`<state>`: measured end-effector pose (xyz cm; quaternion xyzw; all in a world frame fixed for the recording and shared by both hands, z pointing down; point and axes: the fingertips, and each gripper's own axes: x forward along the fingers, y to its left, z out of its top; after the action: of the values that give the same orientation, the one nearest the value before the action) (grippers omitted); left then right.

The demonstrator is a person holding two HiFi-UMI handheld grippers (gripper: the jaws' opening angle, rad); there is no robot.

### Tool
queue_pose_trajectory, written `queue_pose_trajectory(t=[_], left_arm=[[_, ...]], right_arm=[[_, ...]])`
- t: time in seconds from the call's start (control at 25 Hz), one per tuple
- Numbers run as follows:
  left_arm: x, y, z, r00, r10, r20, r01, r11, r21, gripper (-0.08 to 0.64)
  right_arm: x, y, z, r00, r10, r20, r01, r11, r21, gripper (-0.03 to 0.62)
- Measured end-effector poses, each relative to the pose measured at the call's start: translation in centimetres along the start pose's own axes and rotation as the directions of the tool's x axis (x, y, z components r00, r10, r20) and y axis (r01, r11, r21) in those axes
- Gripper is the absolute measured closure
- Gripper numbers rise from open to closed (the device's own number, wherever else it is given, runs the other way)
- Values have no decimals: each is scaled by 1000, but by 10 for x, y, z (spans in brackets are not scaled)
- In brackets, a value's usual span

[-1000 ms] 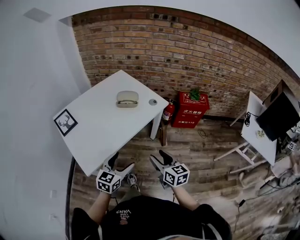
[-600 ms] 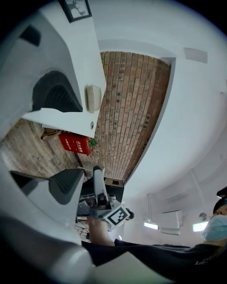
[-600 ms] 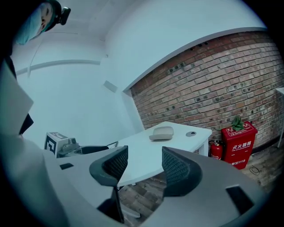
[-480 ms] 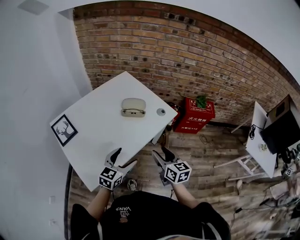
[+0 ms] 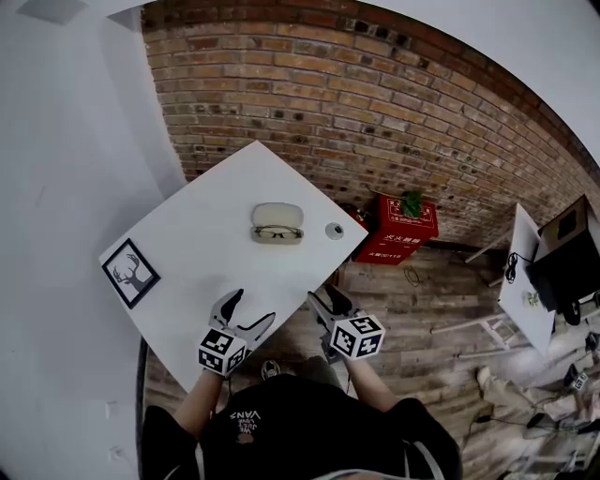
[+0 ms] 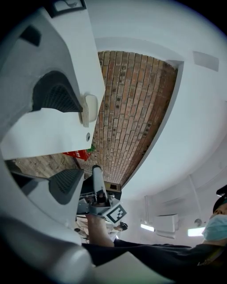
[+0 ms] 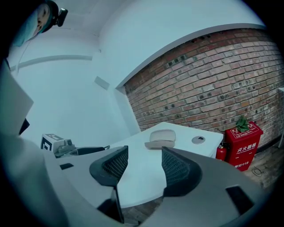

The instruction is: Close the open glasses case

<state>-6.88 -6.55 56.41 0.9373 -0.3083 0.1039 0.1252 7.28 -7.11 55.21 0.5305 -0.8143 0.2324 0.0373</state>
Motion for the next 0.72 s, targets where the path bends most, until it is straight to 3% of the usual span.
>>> queue_pose_trajectory(t=[0.32, 0.72], left_arm=[[21, 33, -1, 999, 43, -5, -43, 999, -10, 164], [57, 69, 7, 991, 134, -25, -135, 990, -41, 164]], right_arm=[[42, -29, 14, 1000, 14, -24, -14, 1000, 1, 374], [106, -63, 40, 990, 100, -101, -103, 994, -21, 374]])
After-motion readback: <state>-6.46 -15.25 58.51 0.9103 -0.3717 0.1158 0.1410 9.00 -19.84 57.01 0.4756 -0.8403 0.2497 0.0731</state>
